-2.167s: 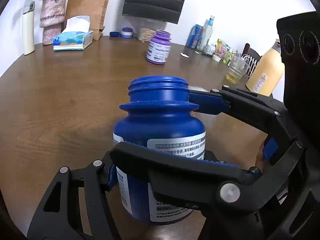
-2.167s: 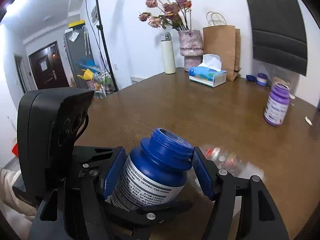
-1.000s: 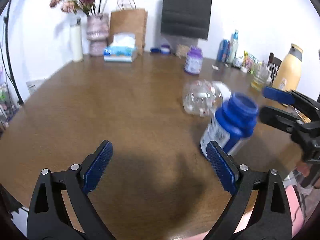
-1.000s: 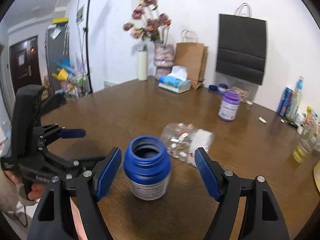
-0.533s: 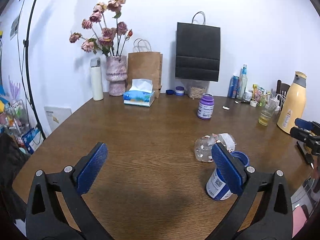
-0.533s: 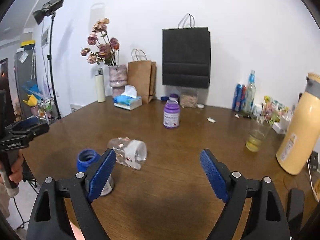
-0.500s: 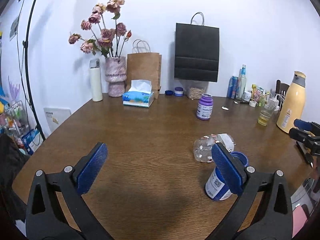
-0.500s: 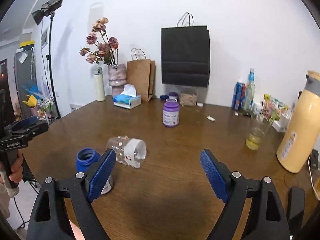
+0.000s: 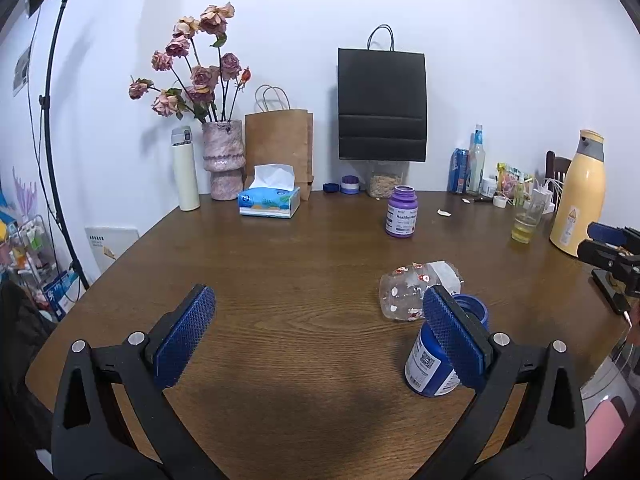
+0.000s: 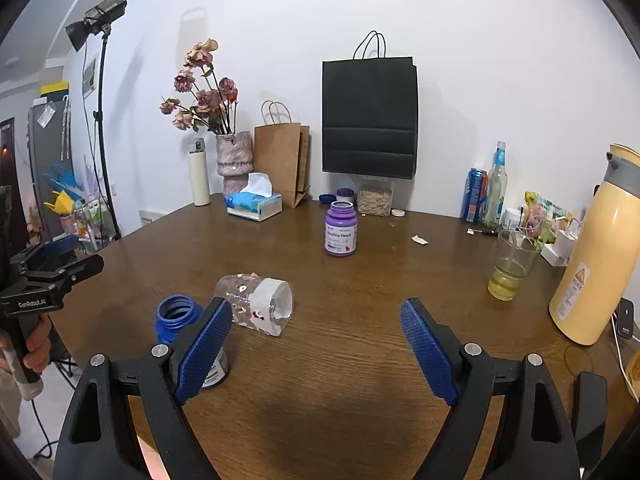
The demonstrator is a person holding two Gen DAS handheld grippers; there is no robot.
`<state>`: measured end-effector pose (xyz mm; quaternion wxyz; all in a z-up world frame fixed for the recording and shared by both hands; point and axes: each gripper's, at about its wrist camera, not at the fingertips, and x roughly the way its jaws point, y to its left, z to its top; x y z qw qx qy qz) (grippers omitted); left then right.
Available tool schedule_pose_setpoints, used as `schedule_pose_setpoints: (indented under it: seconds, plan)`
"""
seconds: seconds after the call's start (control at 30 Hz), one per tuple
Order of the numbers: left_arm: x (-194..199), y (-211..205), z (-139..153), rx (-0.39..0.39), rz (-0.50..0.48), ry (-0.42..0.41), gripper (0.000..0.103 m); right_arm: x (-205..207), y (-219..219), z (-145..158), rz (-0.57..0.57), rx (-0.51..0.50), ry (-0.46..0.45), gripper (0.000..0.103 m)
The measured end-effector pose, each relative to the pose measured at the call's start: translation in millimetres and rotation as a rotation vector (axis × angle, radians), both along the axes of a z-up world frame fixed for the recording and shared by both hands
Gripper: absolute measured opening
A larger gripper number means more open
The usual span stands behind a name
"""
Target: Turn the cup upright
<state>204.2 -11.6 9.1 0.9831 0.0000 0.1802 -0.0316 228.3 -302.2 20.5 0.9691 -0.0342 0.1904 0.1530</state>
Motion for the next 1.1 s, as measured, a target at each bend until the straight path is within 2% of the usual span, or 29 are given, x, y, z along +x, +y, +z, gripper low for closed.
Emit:
schedule_pose_setpoints:
  seconds: [0.1,0.23,0.37,0.5,0.63,0.7,0.8,1.1]
  plan:
    - [-17,2,2,0.001,0.019,-0.023,0.103,-15,4,1,-0.023,0.001,0.02,0.09]
    - [-60,4,-1,0.027,0.031,-0.038,0.103,-54,9,-2,-0.027,0.017,0.011,0.09]
    - [-118,12,-8,-0.017,0.021,-0.04,0.103,-108,20,-12,0.011,0.015,-0.023,0.09]
    - [-170,17,-13,-0.029,0.072,-0.076,0.103,-157,37,-34,0.061,0.039,-0.02,0.09]
    - [-187,19,-12,-0.057,0.061,-0.087,0.103,-186,54,-58,0.078,0.016,-0.007,0.09]
    - [-192,18,-10,-0.054,0.058,-0.113,0.103,-190,56,-65,0.081,0.05,0.024,0.09]
    - [-195,17,-9,-0.051,0.05,-0.133,0.103,-187,55,-67,0.094,0.069,0.051,0.09]
    - [-198,16,-10,-0.042,0.045,-0.14,0.103,-185,53,-65,0.061,0.067,0.042,0.09]
